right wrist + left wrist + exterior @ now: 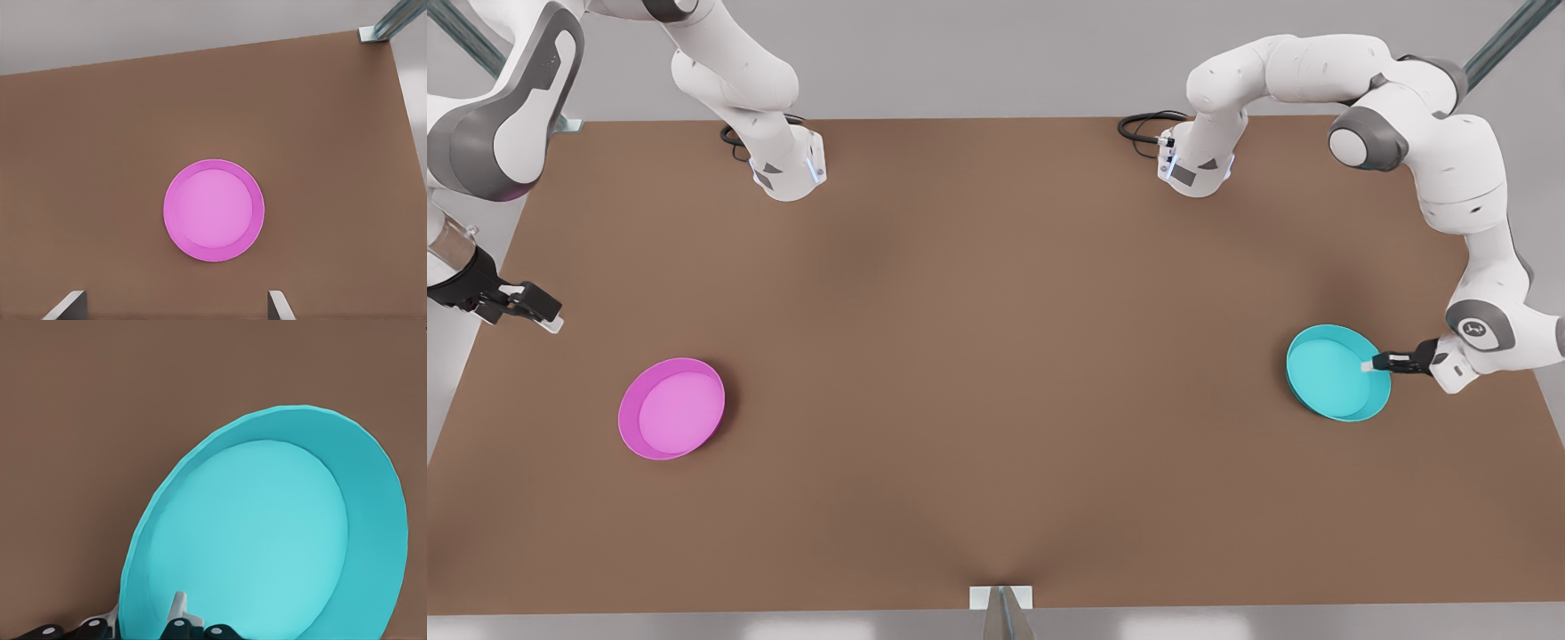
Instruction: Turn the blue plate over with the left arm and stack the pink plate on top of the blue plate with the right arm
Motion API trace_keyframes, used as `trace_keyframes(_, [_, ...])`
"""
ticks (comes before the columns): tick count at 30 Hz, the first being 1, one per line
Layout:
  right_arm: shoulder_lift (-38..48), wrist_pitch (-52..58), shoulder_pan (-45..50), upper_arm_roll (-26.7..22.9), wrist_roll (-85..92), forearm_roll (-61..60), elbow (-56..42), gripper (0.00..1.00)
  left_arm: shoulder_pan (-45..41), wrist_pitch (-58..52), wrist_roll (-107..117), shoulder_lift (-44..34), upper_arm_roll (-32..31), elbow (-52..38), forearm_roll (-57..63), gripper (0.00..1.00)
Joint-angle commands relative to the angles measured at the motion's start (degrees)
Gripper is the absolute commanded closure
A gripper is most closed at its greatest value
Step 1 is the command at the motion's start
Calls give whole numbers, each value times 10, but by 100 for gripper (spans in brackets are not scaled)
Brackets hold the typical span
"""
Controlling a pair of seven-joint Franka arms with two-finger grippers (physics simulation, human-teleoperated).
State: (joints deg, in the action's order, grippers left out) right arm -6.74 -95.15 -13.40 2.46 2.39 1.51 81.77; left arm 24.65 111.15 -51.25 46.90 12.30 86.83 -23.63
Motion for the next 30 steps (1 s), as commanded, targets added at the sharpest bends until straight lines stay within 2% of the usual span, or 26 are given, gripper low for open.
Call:
trace_keyframes(1, [1, 0, 0, 0, 1, 0, 0, 0, 0, 0, -50, -1, 0, 0, 0, 65])
trace_keyframes(2, [0, 0, 0, 0, 0, 0, 0, 0, -2, 0, -49, -1, 0, -1, 2, 69])
trace_keyframes(8, [1, 0, 0, 0, 0, -1, 0, 0, -3, -1, -40, -1, 0, -1, 1, 73])
trace_keyframes(9, [0, 0, 1, 1, 0, -1, 0, 0, -3, -1, -40, -1, 0, -1, 1, 79])
trace_keyframes(18, [-6, 0, 1, 1, 0, -1, 0, 0, -55, -8, 91, -49, -2, -15, 24, 79])
trace_keyframes(19, [-6, 0, 1, 1, 0, -1, -1, 0, -75, -12, 115, -66, -2, -15, 35, 79])
trace_keyframes(21, [-6, 0, 1, 1, 0, -1, -1, 0, -123, -98, 209, -81, 1, -83, 68, 79])
trace_keyframes(22, [-6, 0, 1, 1, 0, -1, -1, 0, -148, -106, 267, -98, -1, -88, 96, 79])
trace_keyframes(23, [-6, 0, 1, 1, 0, -1, 0, 0, -195, -124, 347, -117, -1, -105, 114, 79])
trace_keyframes(25, [-6, 0, 1, 1, 0, -1, -1, 0, -259, -163, 483, -115, -1, -188, 137, 79])
trace_keyframes(27, [-6, 0, 1, 1, 0, -1, 0, 0, -348, -153, 587, -116, -1, -217, 224, 79])
trace_keyframes(29, [-6, 0, 1, 1, 0, -1, 0, 0, -390, -132, 651, -81, 3, -306, 278, 79])
trace_keyframes(30, [-6, 0, 1, 2, 0, 0, 0, 0, -454, -125, 692, -75, 55, -308, 279, 79])
